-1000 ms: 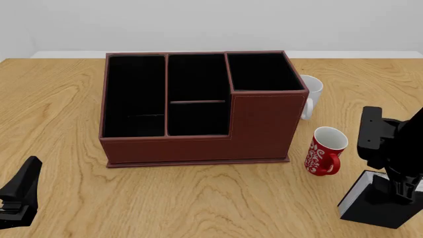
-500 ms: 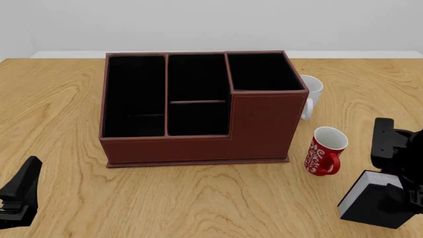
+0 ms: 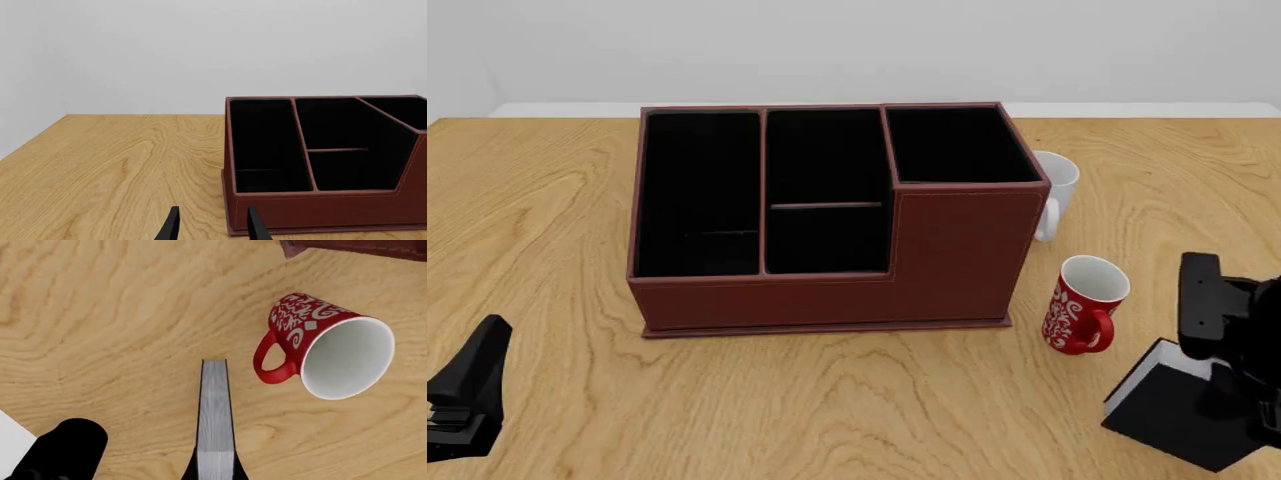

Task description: Pick up the book and place it in the right compartment of the caddy.

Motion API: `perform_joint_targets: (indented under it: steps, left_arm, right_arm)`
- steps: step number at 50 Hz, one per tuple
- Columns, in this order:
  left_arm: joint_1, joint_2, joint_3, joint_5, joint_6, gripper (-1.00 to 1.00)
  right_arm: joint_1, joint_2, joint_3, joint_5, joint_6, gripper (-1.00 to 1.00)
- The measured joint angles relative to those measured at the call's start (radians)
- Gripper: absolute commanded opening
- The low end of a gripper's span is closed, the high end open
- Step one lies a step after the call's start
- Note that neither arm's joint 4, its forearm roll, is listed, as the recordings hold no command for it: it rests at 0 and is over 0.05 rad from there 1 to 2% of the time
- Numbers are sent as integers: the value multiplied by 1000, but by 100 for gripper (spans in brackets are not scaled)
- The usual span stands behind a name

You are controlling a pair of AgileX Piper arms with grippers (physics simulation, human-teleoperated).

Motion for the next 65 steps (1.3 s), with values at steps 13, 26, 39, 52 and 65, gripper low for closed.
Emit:
perform_joint_targets:
  steps: [13,26,39,52,65]
  left_arm:
    - [0,0,0,0,0,100]
    - [0,0,0,0,0,100]
    - [0,0,0,0,0,100]
    - [0,0,0,0,0,100]
    - [0,0,0,0,0,100]
  right_arm:
    - [307,-144,52,61,206,-100]
    - [508,-186,-3,90,372,-100]
    - [526,-153,-144,98,326,-100]
    - [522,-120,-263,98,237,-100]
    - [467,-104,-363,98,115,-100]
